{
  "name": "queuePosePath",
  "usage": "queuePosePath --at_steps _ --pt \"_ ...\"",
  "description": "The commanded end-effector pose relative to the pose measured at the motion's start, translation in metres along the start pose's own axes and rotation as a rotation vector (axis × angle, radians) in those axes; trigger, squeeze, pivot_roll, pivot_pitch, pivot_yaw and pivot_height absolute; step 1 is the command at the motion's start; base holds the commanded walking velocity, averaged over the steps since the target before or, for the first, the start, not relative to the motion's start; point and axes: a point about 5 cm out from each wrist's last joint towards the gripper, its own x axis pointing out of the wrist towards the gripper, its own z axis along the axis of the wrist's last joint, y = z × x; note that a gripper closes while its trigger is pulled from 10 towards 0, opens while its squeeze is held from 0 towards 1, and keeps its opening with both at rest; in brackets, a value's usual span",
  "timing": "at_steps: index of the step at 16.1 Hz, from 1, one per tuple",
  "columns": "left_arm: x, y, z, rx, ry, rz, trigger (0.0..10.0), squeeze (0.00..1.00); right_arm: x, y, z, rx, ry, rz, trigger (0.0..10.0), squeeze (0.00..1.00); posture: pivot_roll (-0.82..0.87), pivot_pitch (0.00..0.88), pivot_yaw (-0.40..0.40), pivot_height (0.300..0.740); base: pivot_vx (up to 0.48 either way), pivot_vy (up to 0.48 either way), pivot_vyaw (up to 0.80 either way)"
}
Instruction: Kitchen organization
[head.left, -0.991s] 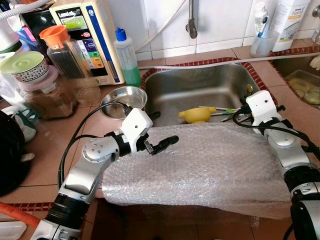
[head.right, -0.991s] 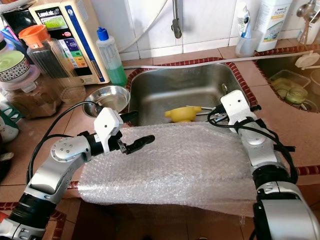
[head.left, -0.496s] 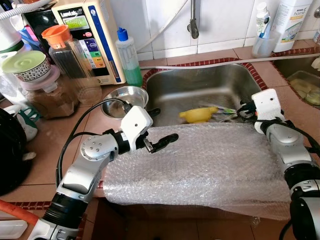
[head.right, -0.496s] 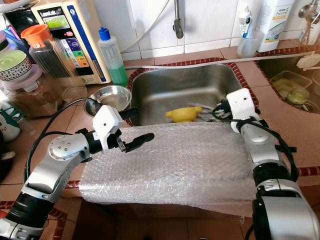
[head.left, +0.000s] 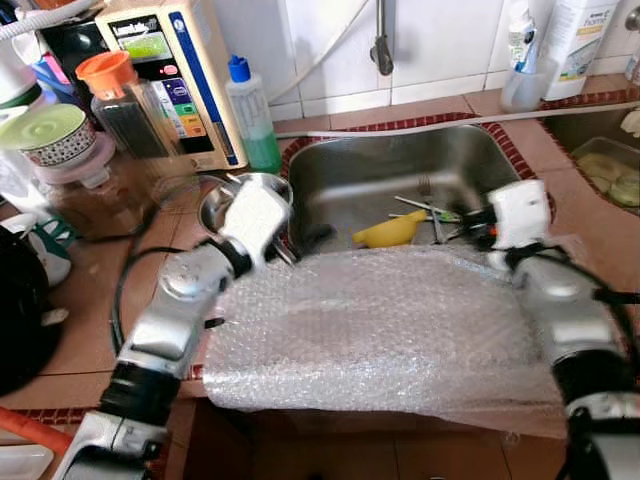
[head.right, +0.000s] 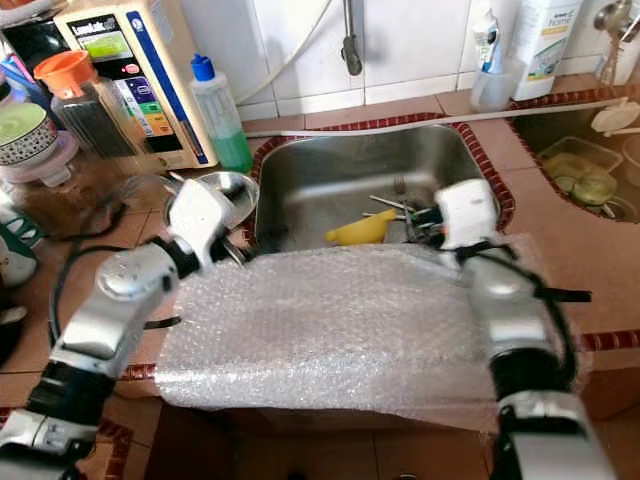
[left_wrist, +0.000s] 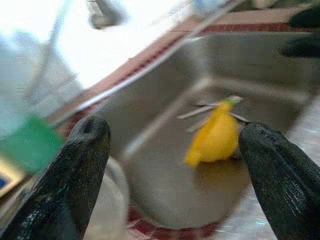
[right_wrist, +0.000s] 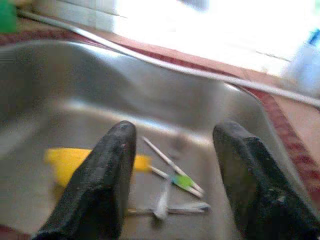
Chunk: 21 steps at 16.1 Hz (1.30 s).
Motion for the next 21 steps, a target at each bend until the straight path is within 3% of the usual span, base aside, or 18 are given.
queuePosePath --at_steps 1,4,6,9,10,11,18,20,21 --pt "-0.003 0.016 -0.003 -0.016 0.014 0.110 10.0 1.00 0.000 0.016 0.013 0.002 -0.057 0.056 10.0 1.00 -0.32 0.103 0.216 0.740 0.000 0.000 0.00" --pt "-0.003 0.042 -0.010 -0.067 0.064 0.320 10.0 1.00 -0.009 0.051 0.029 -0.047 -0.129 0.170 10.0 1.00 -0.33 0.094 0.211 0.740 0.000 0.000 0.00" --pt "-0.008 0.053 -0.028 -0.117 0.168 0.430 10.0 1.00 -0.014 0.071 0.036 -0.063 -0.147 0.249 10.0 1.00 -0.33 0.091 0.208 0.740 0.000 0.000 0.00" --pt "-0.009 0.051 -0.041 -0.205 0.224 0.435 10.0 1.00 -0.024 0.094 0.049 -0.042 -0.195 0.388 10.0 1.00 -0.33 0.091 0.202 0.740 0.000 0.000 0.00" --pt "-0.008 0.048 -0.045 -0.218 0.250 0.430 10.0 0.34 -0.029 0.100 0.052 -0.063 -0.200 0.429 10.0 1.00 -0.33 0.092 0.202 0.740 0.000 0.000 0.00" --pt "-0.009 0.047 -0.049 -0.230 0.271 0.436 10.0 0.00 -0.032 0.105 0.054 -0.078 -0.202 0.459 10.0 1.00 -0.33 0.092 0.202 0.740 0.000 0.000 0.00" --pt "-0.014 0.052 -0.064 -0.340 0.361 0.504 10.0 0.00 -0.038 0.115 0.062 -0.115 -0.195 0.504 10.0 0.93 -0.33 0.091 0.199 0.740 0.000 0.000 0.00" --pt "-0.014 0.050 -0.067 -0.396 0.374 0.509 10.0 0.00 -0.038 0.115 0.062 -0.120 -0.192 0.506 10.0 0.92 -0.33 0.091 0.196 0.740 0.000 0.000 0.00" --pt "-0.014 0.047 -0.071 -0.498 0.382 0.517 10.0 0.00 -0.038 0.115 0.063 -0.123 -0.192 0.508 10.0 0.90 -0.33 0.091 0.196 0.740 0.000 0.000 0.00"
